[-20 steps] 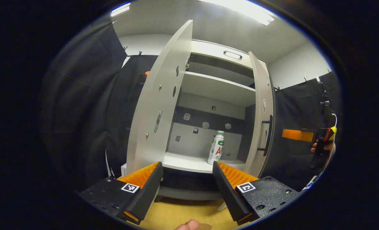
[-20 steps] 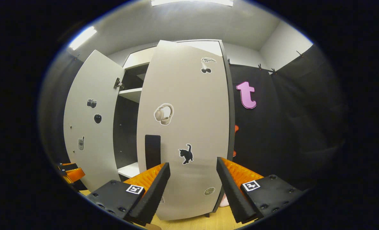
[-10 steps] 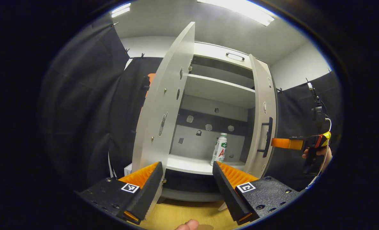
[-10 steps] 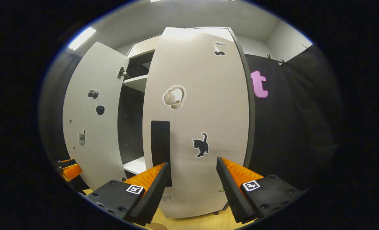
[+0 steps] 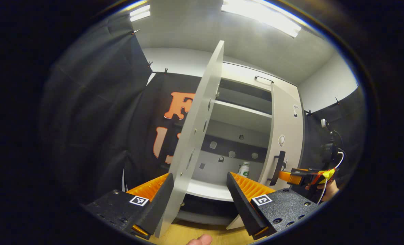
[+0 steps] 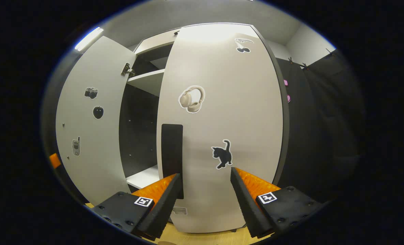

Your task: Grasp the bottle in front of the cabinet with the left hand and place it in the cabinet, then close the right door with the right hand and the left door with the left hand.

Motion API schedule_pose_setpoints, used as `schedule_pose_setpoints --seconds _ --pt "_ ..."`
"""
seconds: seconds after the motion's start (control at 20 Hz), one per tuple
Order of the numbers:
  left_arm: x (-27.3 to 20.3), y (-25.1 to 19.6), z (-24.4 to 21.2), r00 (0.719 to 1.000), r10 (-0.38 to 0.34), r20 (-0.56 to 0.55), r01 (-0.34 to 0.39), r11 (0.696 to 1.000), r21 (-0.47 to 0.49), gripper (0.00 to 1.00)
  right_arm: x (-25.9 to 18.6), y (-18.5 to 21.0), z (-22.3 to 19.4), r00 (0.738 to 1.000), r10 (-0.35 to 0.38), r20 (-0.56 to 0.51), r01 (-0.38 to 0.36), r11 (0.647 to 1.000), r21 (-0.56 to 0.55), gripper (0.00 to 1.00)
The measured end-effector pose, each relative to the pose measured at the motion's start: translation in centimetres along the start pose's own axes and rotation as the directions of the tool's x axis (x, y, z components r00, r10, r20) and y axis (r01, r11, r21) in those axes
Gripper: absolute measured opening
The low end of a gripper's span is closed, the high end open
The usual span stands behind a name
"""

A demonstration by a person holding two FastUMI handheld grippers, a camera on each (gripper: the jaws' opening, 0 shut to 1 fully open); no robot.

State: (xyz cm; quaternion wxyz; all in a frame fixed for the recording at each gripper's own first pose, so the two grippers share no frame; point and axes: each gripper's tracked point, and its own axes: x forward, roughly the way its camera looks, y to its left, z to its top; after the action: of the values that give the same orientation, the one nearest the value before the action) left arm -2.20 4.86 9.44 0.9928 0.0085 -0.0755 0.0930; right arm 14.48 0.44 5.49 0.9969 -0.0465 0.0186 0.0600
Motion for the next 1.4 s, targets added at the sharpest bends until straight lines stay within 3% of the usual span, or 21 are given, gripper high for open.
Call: schedule_pose_setpoints --seconds 0.1,0.15,0.3,0.6,0.85,1.1,1.4 --pt "-0.2 1.8 1.8 0.999 0.047 0.019 -0.047 0.999 0.02 0.95 0.5 0.2 -0.1 1.0 -0.004 0.004 0.004 1.0 0.01 0.89" --pt "-0.1 2.5 2.7 0.997 0.067 0.026 -0.068 0.997 0.032 0.95 0.5 0.2 -0.1 1.0 -0.004 0.004 0.004 1.0 0.019 0.96" --pt "-0.1 5.2 4.3 0.992 0.12 0.046 -0.122 0.991 0.053 0.92 0.6 0.3 -0.3 1.0 -0.013 0.007 0.012 0.999 0.04 0.96" --pt "0.4 11.8 2.8 0.968 0.249 -0.03 -0.248 0.968 0.043 0.95 -1.9 0.2 0.2 0.999 -0.013 0.035 0.011 0.998 0.068 0.96" --pt "4.3 14.1 2.5 0.969 0.244 -0.042 -0.24 0.967 0.089 0.95 -6.8 -2.8 0.5 0.998 -0.056 0.029 0.053 0.995 0.09 0.96" --pt "6.4 12.9 2.0 0.98 0.191 -0.048 -0.185 0.977 0.109 0.95 -9.9 -6.5 0.1 0.986 -0.162 0.034 0.158 0.982 0.099 0.96" --pt "6.9 11.4 2.3 0.988 0.144 -0.054 -0.132 0.975 0.179 0.94 -11.2 -7.7 -1.7 0.982 -0.189 0.011 0.187 0.974 0.125 0.96"
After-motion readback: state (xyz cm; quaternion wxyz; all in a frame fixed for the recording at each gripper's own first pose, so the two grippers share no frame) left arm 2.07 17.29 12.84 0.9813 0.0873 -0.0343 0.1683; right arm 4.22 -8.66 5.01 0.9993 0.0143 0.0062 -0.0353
